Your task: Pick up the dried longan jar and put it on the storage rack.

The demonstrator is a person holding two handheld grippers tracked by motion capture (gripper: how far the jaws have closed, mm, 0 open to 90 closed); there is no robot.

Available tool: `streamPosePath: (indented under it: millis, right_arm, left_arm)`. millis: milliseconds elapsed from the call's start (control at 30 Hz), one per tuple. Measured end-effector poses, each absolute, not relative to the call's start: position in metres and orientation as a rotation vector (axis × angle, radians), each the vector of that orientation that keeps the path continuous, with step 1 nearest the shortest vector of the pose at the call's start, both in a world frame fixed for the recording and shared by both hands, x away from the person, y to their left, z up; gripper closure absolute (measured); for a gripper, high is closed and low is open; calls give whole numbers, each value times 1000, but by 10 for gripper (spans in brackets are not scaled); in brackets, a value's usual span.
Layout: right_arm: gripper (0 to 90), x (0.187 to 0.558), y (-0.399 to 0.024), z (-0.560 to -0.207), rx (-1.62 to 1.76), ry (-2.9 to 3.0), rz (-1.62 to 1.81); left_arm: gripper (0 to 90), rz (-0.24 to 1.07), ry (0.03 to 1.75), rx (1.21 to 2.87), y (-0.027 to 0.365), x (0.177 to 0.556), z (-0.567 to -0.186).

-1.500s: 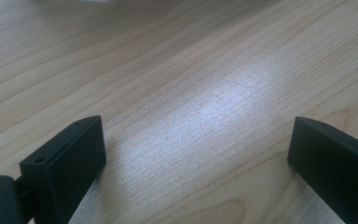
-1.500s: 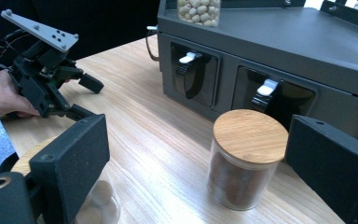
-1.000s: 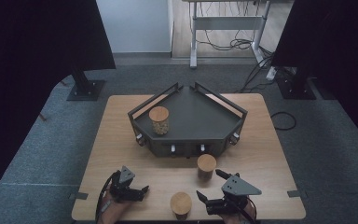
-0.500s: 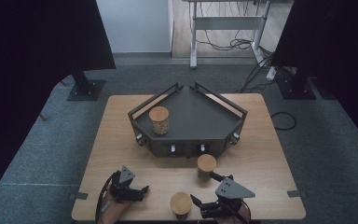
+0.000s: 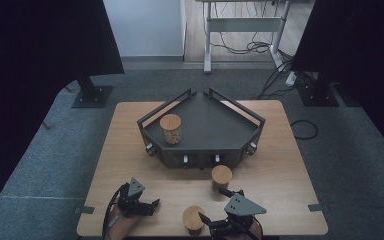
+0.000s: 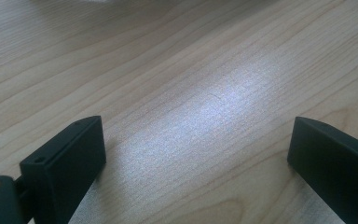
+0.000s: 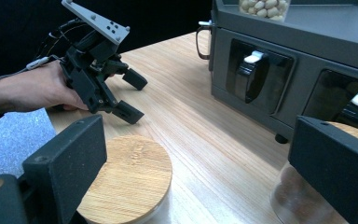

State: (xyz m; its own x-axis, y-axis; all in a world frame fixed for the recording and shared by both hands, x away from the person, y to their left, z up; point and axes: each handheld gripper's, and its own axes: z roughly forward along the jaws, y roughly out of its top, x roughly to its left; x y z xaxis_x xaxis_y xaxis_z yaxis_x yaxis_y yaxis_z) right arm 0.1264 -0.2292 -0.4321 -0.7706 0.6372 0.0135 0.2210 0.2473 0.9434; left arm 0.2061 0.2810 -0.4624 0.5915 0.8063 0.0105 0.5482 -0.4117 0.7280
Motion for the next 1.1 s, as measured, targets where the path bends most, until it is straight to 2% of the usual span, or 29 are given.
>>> streamPosePath:
  millis: [1100]
  right_arm:
    - [38,126,-210,-444,740,2209,1569]
  left_arm:
    - [39,474,1065,2125,281,206,-462]
